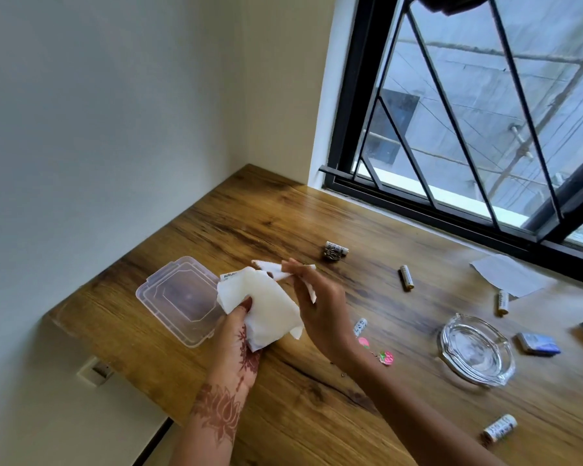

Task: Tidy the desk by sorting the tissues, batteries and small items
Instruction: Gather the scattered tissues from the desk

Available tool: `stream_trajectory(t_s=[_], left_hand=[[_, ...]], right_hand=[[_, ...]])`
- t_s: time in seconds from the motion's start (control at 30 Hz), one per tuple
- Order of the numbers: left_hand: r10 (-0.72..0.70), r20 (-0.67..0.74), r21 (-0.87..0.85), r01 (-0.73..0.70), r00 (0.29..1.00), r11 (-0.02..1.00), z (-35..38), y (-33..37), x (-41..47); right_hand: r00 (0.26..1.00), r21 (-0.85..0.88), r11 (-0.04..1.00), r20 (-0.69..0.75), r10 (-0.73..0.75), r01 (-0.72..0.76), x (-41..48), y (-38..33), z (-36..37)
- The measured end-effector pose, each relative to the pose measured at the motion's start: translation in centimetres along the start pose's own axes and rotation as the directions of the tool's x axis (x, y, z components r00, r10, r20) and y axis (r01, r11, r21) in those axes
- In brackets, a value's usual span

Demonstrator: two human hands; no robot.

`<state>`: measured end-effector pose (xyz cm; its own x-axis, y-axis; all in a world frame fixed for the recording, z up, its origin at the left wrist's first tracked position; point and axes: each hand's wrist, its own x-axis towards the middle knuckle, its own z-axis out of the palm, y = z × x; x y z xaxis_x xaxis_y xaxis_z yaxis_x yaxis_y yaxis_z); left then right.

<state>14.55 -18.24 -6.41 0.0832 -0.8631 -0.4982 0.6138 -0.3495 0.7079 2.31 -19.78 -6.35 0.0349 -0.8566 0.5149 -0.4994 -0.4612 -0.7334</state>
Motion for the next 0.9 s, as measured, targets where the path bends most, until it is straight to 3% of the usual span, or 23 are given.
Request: stream_trajectory(t_s=[0.1,0.2,0.3,0.37,0.43,0.57,0.67,0.77,0.9], left_hand=[[-0.05,0.105,-0.038,0.055,0.993,0.998,0.6,-0.3,-0.7],[-0.167,0.173,0.065,0.159,0.971,0.985,1.9,-0.8,-0.9],[-0.329,0.167,0.146,0.306,0.93,0.941,4.3,-1.2,-0.4],[-0.343,0.109,0.201,0.317,0.933,0.927,5.9,-2.0,-0.5],[-0.242,0.054,0.248,0.221,0.969,0.943,6.9,-3.0,-0.7],[-0.186,0.092,0.202,0.165,0.978,0.965,9.3,-4.2,-0.8],[-0.2,0.094,0.209,0.177,0.975,0.962,10.8,-5.1,-0.4],[-0.213,0.152,0.228,0.175,0.965,0.958,12.3,-5.8,0.2],[-0.211,0.208,0.212,0.166,0.955,0.963,13.9,-6.1,0.4]], right_hand=[[0.982,-0.072,0.991,0.16,-0.104,0.117,-2.0,-0.1,-1.0],[0.952,-0.135,0.984,0.299,-0.071,0.115,-3.5,0.7,-2.1],[0.943,-0.135,0.988,0.332,-0.029,0.078,-4.0,1.4,-4.0],[0.955,-0.132,0.99,0.297,-0.015,0.057,-3.9,1.9,-5.6],[0.977,-0.138,0.99,0.214,-0.003,0.033,-3.6,2.5,-7.4],[0.996,-0.287,0.955,0.011,0.083,-0.077,-2.6,6.1,-12.4],[0.954,-0.475,0.827,-0.133,0.27,-0.3,-1.9,10.4,-16.9],[0.867,-0.614,0.62,-0.264,0.423,-0.489,-1.0,14.7,-21.0],[0.736,-0.794,0.304,-0.246,0.631,-0.526,0.6,19.2,-24.5]])
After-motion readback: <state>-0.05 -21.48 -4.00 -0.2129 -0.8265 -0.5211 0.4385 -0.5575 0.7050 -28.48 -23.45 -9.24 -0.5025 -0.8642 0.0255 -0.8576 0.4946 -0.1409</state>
